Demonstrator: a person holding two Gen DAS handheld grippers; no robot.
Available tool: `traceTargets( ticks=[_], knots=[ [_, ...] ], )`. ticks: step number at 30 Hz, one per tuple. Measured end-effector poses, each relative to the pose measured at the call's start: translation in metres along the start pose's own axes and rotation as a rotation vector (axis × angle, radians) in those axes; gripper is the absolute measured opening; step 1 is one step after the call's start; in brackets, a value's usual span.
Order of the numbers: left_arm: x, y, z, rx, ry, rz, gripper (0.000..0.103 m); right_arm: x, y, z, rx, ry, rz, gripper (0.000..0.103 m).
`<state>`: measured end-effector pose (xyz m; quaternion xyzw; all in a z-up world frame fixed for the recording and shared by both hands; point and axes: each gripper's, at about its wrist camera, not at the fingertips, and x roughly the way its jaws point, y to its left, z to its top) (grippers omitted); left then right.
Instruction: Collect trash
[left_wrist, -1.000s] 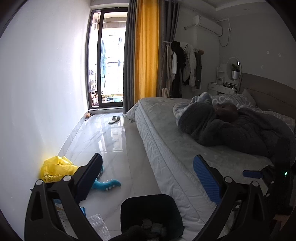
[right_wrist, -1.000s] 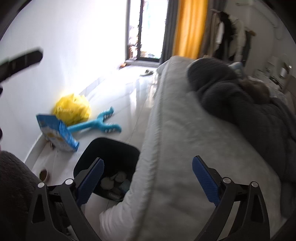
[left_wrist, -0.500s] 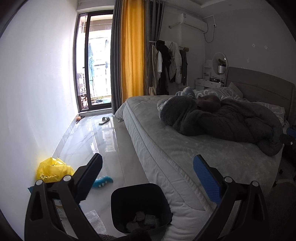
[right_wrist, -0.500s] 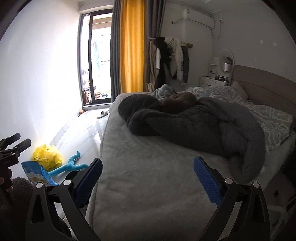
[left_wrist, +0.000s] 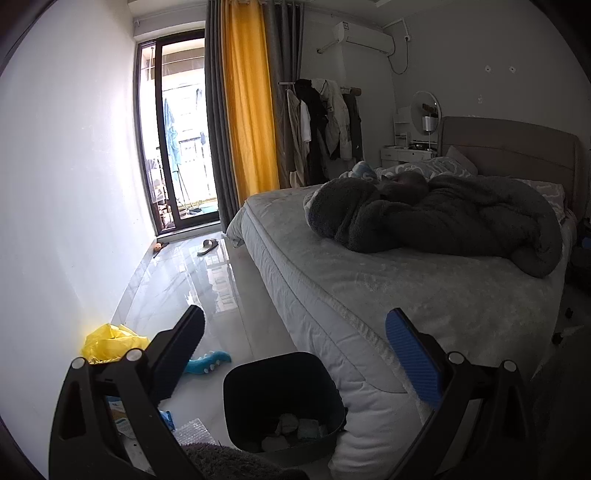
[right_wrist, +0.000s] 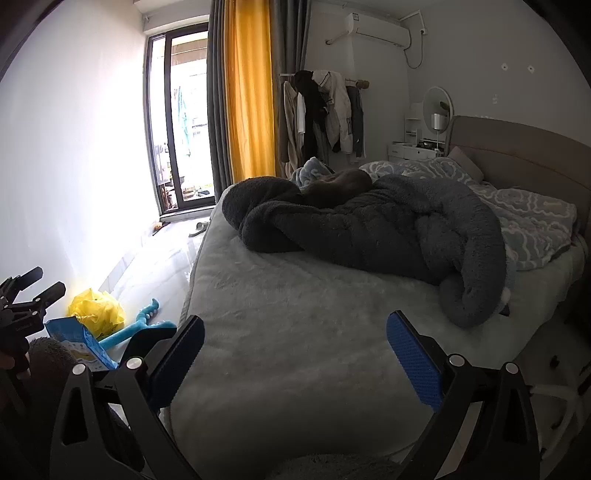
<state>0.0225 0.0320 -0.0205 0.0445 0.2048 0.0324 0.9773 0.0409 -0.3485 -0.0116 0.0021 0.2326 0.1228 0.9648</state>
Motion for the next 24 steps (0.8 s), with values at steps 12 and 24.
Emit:
traceTargets(
  ticks=[12,24],
  knots=[
    [0.0039,0.0052,-0.0035,-0.038,0.026,-0.029,0.1,-0.0024,0.0027,-0.0004,0.002,-0.001,0.008,0.1],
    [0.0041,0.0041,-0.0026,-0.027,0.029,-0.028,0.1,-0.0009,0.0014,0.0012,0.023,0.005,0.02,0.1]
  ],
)
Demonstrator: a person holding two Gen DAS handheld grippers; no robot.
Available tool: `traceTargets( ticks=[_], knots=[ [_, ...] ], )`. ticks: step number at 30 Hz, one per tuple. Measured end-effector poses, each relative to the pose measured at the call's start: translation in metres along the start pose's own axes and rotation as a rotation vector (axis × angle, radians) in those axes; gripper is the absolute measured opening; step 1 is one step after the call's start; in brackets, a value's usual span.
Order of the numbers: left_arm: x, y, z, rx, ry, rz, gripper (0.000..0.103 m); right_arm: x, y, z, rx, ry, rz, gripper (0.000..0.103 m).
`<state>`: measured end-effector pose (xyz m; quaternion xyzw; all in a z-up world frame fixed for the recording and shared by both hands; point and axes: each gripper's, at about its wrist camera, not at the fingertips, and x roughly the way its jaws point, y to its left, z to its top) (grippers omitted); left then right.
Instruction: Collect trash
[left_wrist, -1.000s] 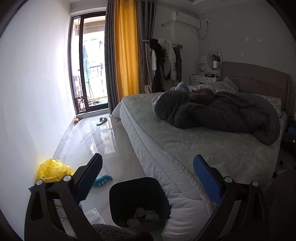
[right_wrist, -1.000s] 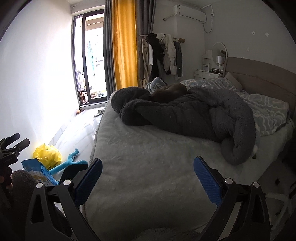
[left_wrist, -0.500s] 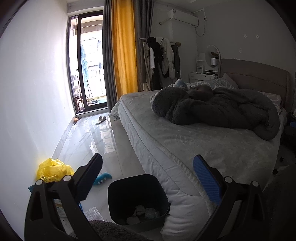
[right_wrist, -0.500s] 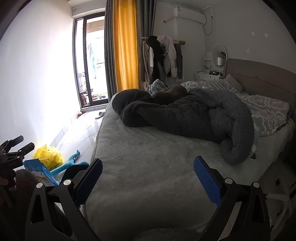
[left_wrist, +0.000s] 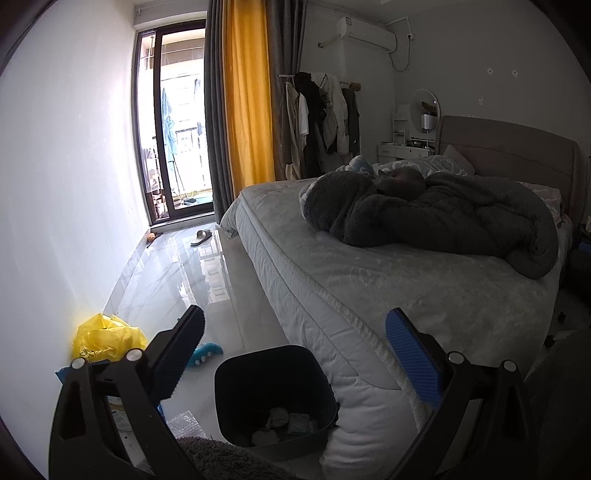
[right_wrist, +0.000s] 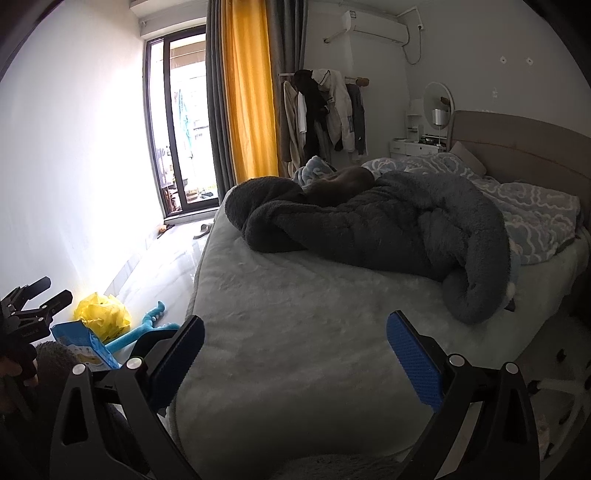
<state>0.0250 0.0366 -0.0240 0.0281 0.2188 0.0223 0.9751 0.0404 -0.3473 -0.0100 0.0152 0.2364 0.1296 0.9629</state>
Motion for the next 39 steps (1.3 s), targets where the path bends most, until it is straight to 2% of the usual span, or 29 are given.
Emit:
traceTargets(
  ticks=[39],
  knots=[
    [0.0017,0.0022,0.0002,-0.003,0.007,-0.001,0.1,-0.0031,-0.002,-0.0032,0.032,-0.005,0.005,0.1]
  ],
)
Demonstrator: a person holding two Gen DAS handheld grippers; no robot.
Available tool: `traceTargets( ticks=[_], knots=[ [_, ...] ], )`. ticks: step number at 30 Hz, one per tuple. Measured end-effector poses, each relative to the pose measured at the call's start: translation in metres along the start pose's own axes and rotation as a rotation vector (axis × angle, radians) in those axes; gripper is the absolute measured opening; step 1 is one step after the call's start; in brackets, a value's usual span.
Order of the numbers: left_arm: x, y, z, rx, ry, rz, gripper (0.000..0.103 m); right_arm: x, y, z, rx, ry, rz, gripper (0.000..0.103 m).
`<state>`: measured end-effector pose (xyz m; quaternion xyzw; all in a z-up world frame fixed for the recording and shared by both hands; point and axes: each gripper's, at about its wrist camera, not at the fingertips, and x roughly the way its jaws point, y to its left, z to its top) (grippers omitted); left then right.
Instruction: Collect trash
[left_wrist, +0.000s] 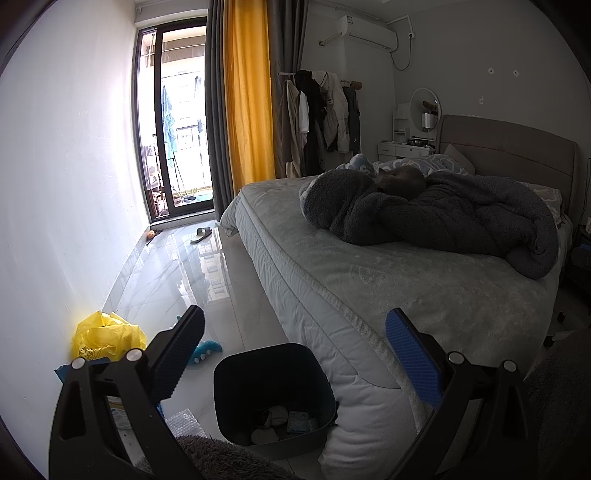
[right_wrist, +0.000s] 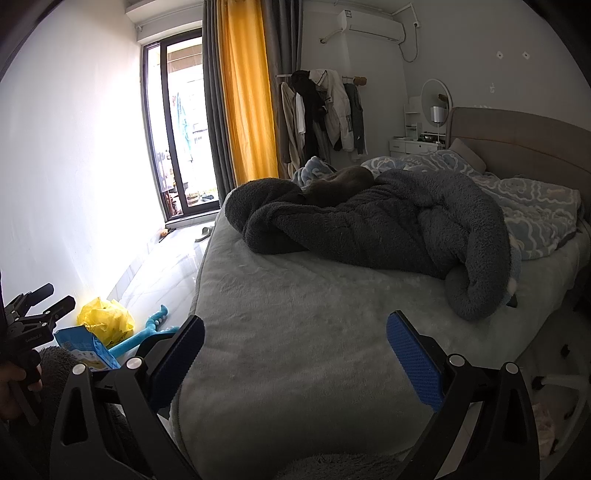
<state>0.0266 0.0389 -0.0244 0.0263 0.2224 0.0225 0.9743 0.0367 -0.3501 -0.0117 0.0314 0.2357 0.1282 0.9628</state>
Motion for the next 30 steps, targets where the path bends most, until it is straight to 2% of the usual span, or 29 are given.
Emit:
traceTargets(
  ticks=[30],
  knots=[
    [0.004,0.0,-0.01,-0.002,0.007,0.007,0.1,0.0,0.0,0.0,0.0,0.0,0.0,0.1]
  ],
)
